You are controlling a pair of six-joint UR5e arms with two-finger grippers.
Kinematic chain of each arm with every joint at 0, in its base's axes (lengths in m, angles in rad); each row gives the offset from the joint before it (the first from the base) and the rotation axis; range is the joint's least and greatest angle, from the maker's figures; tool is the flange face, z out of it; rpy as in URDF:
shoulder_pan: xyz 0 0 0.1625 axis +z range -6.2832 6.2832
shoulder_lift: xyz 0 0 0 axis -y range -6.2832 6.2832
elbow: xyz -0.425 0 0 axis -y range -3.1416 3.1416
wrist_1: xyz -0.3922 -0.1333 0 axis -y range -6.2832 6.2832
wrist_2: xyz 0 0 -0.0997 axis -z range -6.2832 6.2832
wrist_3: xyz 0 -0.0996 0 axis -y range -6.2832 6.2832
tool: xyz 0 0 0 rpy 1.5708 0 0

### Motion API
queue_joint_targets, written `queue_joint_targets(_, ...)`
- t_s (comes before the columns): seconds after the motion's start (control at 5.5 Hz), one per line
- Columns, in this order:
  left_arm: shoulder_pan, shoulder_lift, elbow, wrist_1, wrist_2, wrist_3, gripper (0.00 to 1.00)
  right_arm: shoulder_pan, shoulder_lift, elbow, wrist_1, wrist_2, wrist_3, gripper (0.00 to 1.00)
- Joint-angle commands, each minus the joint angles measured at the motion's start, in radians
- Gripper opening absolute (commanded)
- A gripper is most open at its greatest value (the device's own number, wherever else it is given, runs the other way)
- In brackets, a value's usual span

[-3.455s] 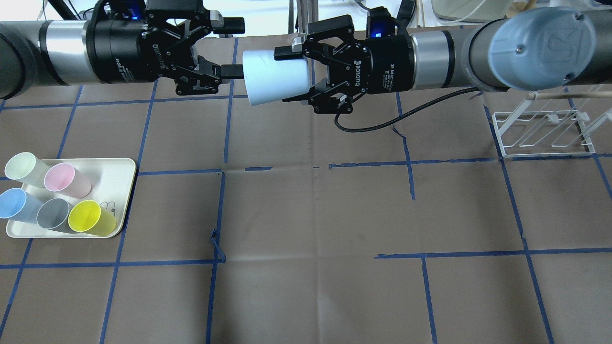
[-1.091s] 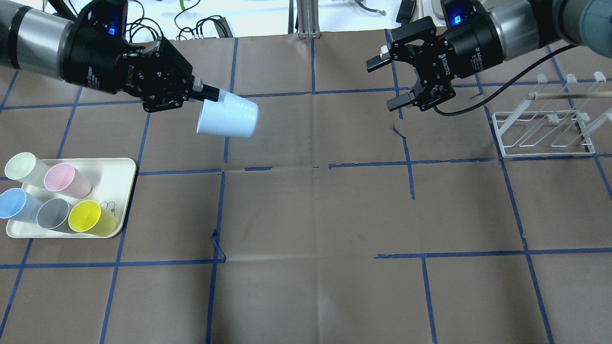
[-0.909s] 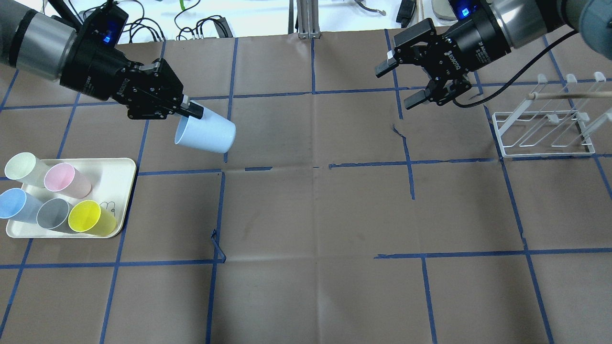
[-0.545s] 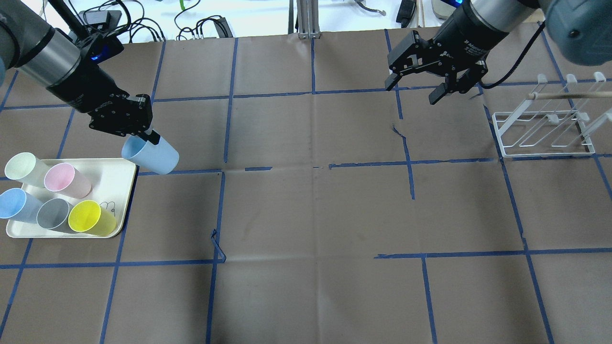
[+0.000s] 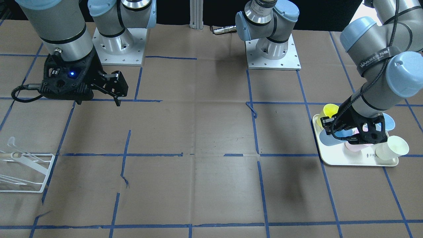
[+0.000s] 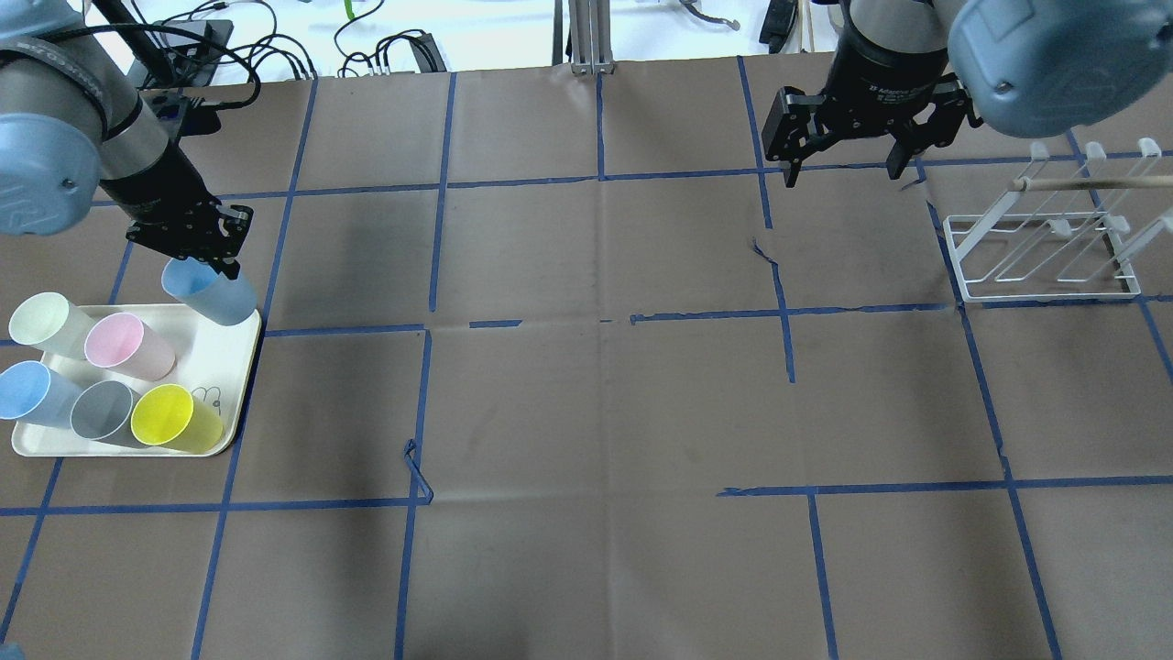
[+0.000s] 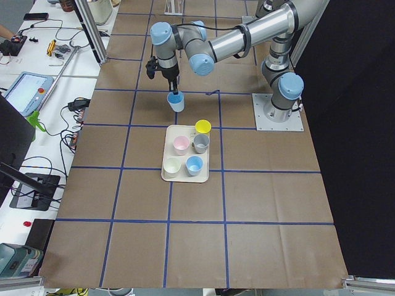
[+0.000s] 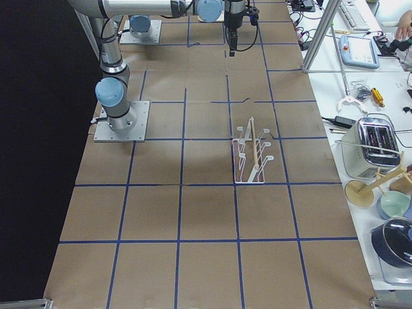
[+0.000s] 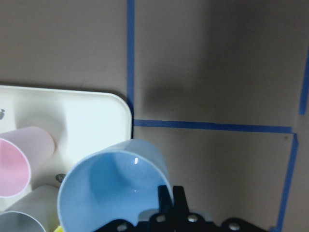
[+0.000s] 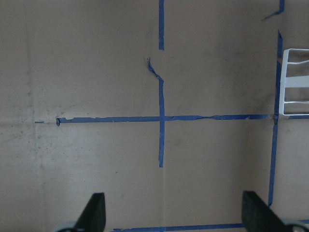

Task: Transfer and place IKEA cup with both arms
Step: 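Set the cup upright in the tray's empty slot and open the left gripper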

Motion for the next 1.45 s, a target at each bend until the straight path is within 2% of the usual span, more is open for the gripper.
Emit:
queue_joint_targets(0.0, 0.057, -0.042, -0.105, 0.186, 0.026, 0.058, 0.0, -0.008, 0.0, -0.04, 0.014, -0.007, 0.004, 1.0)
queue_joint_targets(0.18, 0.062, -0.054, -0.164, 0.222, 0.029, 0.055, 0.0, -0.013, 0.001, -0.041, 0.017, 0.004, 0.005, 1.0)
queue_joint_targets(0.55, 0.062, -0.089, -0.155, 0.23, 0.07, 0.054, 0.0, -0.048, 0.0, -0.049, 0.072, 0.063, 0.01, 1.0)
queue_joint_targets(0.73, 0.062, -0.089, -0.152, 0.23, 0.072, 0.054, 0.01, -0.045, 0.0, -0.054, 0.073, 0.057, 0.01, 1.0)
queue_joint_targets(0.91, 0.062, -0.089, -0.152, 0.231, 0.072, 0.053, 0.09, -0.036, -0.016, -0.051, 0.073, 0.062, 0.01, 1.0)
queue_joint_targets(1.09, 0.062, -0.092, -0.149, 0.231, 0.064, 0.05, 0.94, -0.033, -0.02, -0.051, 0.073, 0.065, 0.01, 1.0)
queue_joint_targets(1.27, 0.062, -0.091, -0.14, 0.221, 0.072, 0.052, 0.98, -0.03, -0.022, -0.051, 0.074, 0.065, 0.01, 1.0)
